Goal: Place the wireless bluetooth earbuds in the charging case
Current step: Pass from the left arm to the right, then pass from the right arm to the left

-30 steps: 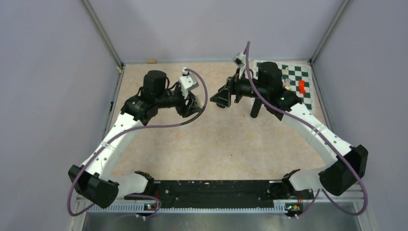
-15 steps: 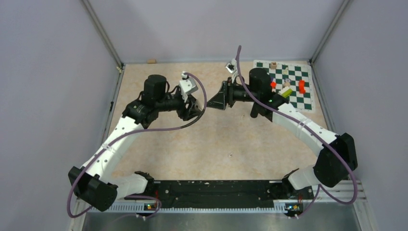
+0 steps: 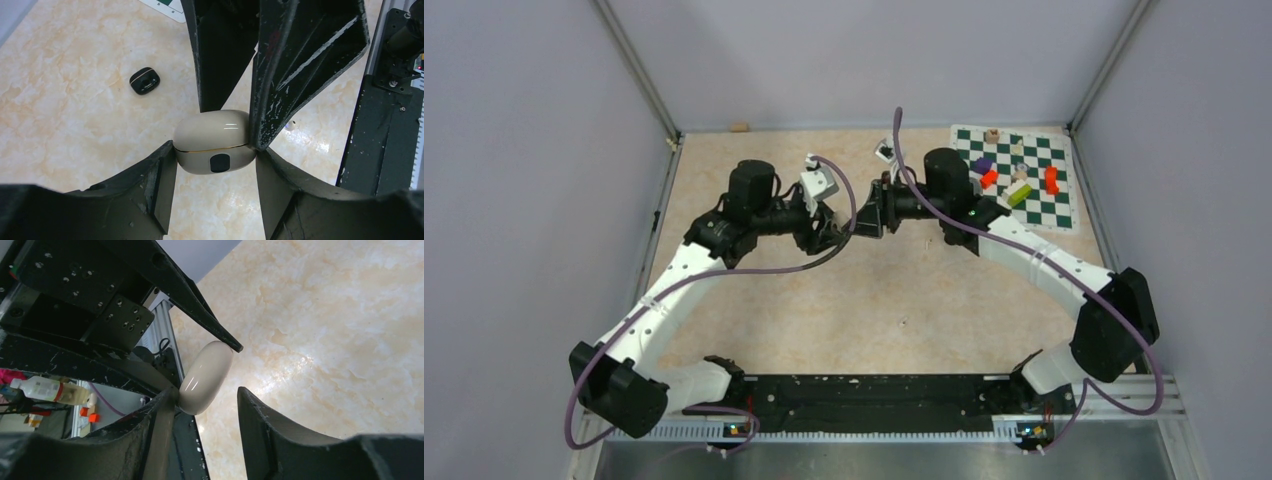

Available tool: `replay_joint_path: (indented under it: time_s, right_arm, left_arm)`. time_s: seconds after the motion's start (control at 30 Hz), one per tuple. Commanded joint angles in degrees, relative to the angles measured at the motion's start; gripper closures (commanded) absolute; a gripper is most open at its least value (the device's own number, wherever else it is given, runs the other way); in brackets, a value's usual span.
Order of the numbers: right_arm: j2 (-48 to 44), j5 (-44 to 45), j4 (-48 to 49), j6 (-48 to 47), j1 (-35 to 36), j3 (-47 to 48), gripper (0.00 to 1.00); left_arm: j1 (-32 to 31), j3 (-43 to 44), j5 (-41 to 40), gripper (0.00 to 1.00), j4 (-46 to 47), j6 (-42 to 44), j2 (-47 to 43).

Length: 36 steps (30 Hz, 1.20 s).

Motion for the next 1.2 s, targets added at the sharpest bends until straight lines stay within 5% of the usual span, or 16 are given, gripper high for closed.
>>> replay_joint_path:
  time_s: [0.0,0.2,0.4,0.63,0.8,1.17]
  right_arm:
    - [1.61,0.60,0.18,-1.34,1.02,2.93,0.54]
    - [2.75,0.67,-0.47,-2.19,1.86,3.67,0.60]
    - [2.82,0.69,-2.80,-4.08,2.28,4.70,0.80]
    - [0.09,1.16,-5.43,-7.78,2.27,6.23,0.82]
    - [-2.11,1.10,-8.12,-10.91,1.91,7.71,0.82]
    - [-11.06,-0.48,-9.96,-24.92,-0.62,7.73,0.82]
  left_arm:
    - [-0.82,-0.37,0.57,0.54,3.34,-0.49,0.70]
    - [-1.39,-0.69,0.30,0.54,3.40,-0.14,1.19]
    - [-1.66,-1.01,0.69,0.50,3.42,0.12,1.22]
    - [-1.49,-1.03,5.25,0.02,3.11,-0.54,-1.05]
    - [0.86,-0.17,11.22,0.01,3.26,-3.35,-3.33]
    - [11.73,-3.32,29.10,0.01,22.65,-28.66,-3.89]
